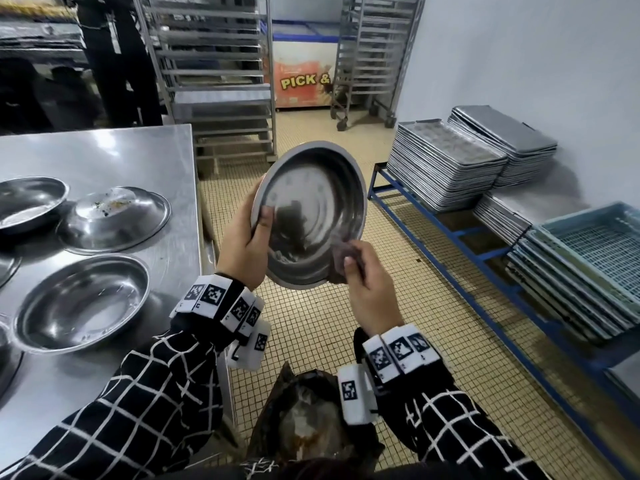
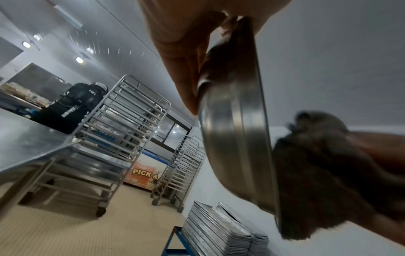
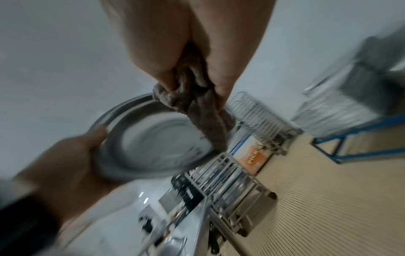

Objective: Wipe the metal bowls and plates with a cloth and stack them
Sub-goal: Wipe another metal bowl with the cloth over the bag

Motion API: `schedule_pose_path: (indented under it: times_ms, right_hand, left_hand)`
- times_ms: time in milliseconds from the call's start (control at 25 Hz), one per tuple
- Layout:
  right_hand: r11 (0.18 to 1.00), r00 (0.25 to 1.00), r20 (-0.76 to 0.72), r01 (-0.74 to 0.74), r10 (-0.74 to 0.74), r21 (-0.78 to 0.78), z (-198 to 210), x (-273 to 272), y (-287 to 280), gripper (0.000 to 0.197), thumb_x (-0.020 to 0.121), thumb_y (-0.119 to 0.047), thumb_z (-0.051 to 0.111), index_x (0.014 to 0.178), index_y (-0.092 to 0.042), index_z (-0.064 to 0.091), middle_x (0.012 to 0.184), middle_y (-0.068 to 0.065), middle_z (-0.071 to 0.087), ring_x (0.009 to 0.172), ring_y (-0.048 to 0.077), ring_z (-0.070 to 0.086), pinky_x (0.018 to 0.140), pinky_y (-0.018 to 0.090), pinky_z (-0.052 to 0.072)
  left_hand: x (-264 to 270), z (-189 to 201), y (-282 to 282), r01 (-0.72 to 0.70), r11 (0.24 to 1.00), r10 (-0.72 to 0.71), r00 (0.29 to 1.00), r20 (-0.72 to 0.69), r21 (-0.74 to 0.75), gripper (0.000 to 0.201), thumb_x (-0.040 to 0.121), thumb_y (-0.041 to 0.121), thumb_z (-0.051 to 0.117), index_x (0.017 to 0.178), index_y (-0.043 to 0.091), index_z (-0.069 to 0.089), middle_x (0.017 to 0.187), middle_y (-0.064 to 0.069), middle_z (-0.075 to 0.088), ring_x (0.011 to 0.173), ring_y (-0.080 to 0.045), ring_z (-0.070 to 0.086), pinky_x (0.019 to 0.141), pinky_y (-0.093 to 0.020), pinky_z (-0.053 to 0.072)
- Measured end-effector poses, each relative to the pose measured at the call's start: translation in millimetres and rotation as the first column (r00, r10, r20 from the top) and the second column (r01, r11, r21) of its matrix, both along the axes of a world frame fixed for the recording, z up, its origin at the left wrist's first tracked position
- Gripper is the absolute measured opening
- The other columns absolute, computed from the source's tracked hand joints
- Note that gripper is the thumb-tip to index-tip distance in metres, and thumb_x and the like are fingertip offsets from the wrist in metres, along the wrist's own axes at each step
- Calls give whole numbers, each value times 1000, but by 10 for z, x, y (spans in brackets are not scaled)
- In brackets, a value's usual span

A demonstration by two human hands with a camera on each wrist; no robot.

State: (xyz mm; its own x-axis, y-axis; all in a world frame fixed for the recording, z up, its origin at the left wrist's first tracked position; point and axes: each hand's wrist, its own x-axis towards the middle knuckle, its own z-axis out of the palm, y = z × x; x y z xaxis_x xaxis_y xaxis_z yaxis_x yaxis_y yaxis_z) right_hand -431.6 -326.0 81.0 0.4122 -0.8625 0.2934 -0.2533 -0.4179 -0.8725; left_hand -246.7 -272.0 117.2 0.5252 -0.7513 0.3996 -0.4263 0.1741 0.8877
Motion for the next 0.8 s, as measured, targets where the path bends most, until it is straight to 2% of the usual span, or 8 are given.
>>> schedule_pose_path:
  times_ms: [80, 200, 320, 440, 520, 640, 720, 800]
  right_hand:
    - [963, 976, -133, -195, 172, -185, 30, 226, 155, 30, 100, -22, 41, 127, -11, 49, 119, 3, 61, 106, 11, 57, 91, 23, 46]
    - [872, 904, -335, -374, 267, -315, -156, 383, 250, 48, 102, -36, 31, 143, -13, 37, 146, 5, 43, 136, 16, 36, 113, 32, 27]
    - [853, 795, -602, -363, 74, -375, -225, 239, -75, 60, 96, -54, 2, 151, -33, 14, 159, -4, 14, 147, 17, -4, 120, 38, -1]
    - [885, 637, -754, -245, -162, -397, -108, 44, -377, 64, 91, -55, -7, 150, -34, 6, 160, -6, 8, 142, 13, -18, 117, 36, -13]
    - [870, 752, -649, -235, -121, -434, -31, 100, -256, 63, 94, -52, -1, 149, -30, 19, 158, -4, 19, 145, 12, -9, 119, 36, -8]
    - [878, 931, -341, -269, 132, -396, -45, 272, 209, 53, 100, -45, 15, 143, -26, 40, 148, -4, 41, 143, 11, 23, 119, 37, 12]
    - [893, 931, -362, -205, 51, -401, -136, 229, 277, 53, 100, -47, 13, 142, -30, 40, 147, -6, 42, 143, 10, 23, 118, 40, 15]
    - [910, 852, -511, -115, -116, -398, -230, 96, 90, 54, 98, -51, 10, 147, -37, 28, 156, -9, 22, 147, 11, 0, 119, 45, 6]
  left_hand:
    - [-93, 53, 14, 3, 1000, -4, 998, -55, -30, 53, 96, 48, 38, 141, 22, 40, 126, -3, 59, 116, -18, 56, 94, -44, 51]
    - [-128, 189, 38, 54, 997, -55, 998, -32, -53, 48, 94, 49, 41, 139, 32, 41, 127, 6, 57, 119, -10, 54, 99, -46, 47]
    - [-93, 339, 46, 100, 995, -98, 994, 54, -21, 45, 93, 51, 39, 137, 38, 41, 126, 6, 58, 117, -12, 55, 96, -47, 49]
    - [-116, 386, 38, 96, 995, -95, 988, 124, 0, 49, 92, 55, 37, 137, 38, 40, 121, 1, 59, 111, -19, 58, 89, -50, 52]
    - [-148, 403, 36, 43, 998, -42, 999, 20, -48, 48, 92, 51, 39, 137, 34, 42, 123, 3, 59, 113, -16, 58, 91, -48, 51]
    - [-161, 426, 52, -9, 992, 7, 1000, -17, -129, 44, 96, 39, 42, 138, 28, 45, 127, 7, 58, 118, -8, 55, 99, -43, 48]
    - [-162, 404, 64, 0, 991, -2, 1000, -16, -134, 42, 97, 36, 42, 138, 26, 46, 125, 6, 59, 117, -8, 55, 97, -40, 49]
    - [-177, 349, 83, 28, 996, -34, 998, -58, -90, 40, 98, 34, 42, 136, 27, 47, 121, 6, 60, 112, -9, 56, 91, -34, 52]
